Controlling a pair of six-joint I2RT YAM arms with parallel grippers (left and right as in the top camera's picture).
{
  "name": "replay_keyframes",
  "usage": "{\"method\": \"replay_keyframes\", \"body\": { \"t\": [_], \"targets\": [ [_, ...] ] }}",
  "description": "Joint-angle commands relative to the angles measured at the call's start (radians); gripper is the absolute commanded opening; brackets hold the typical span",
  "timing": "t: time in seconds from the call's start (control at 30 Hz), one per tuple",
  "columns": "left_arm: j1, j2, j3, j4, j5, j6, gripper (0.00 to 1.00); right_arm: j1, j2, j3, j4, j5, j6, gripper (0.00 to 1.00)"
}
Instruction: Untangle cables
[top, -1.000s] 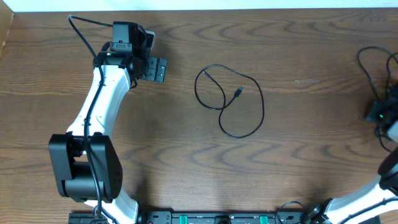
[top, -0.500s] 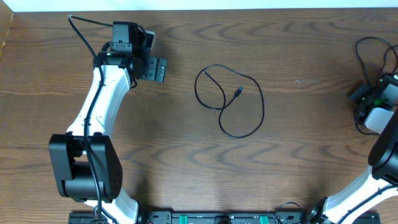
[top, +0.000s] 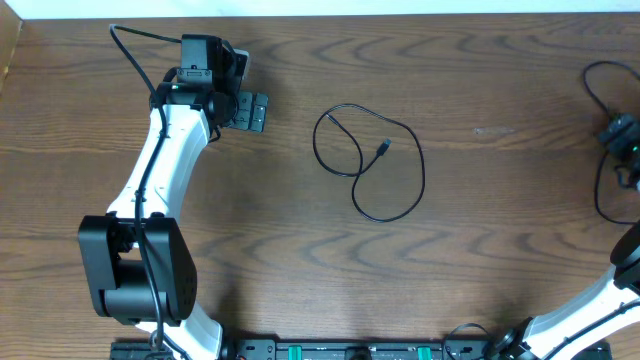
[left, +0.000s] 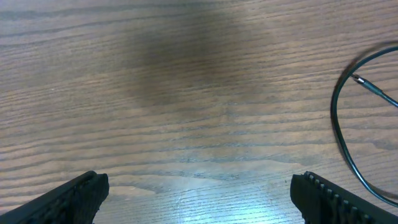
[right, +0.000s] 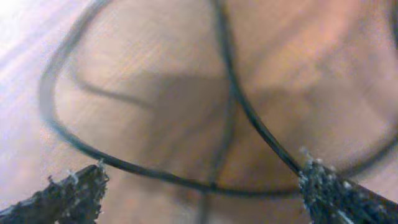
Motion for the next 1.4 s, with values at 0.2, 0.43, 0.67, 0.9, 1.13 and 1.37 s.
{"method": "replay_keyframes", "body": {
  "t": [0.2, 0.43, 0.67, 0.9, 1.13, 1.37],
  "targets": [
    [-0.001, 0.0, -0.009, -0.003, -0.008, -0.005, 0.98, 0.031, -0.221, 0.109, -0.374, -0.122, -0.106, 0.99],
    [-0.001, 0.0, -0.009, -0.003, -0.009, -0.005, 0.98, 0.034, -0.438, 0.109, -0.758, -0.171, -0.107, 0.99],
    [-0.001, 0.0, -0.009, -0.003, -0.008, -0.005, 0.98, 0.034, -0.474, 0.079, -1.041, 0.306, 0.062, 0.99],
    [-0.001, 0.0, -0.009, -0.003, -0.009, -0.005, 0.98, 0.033, -0.474, -0.114, -0.977, 0.459, 0.128, 0.99],
    [-0.001, 0.0, -0.009, -0.003, -0.008, -0.005, 0.98, 0.031, -0.474, -0.282, -0.73, 0.46, 0.135, 0.99],
    [-0.001, 0.0, -0.009, -0.003, -0.008, -0.005, 0.98, 0.005, -0.472, -0.433, -0.471, 0.457, 0.185, 0.75]
  ]
}}
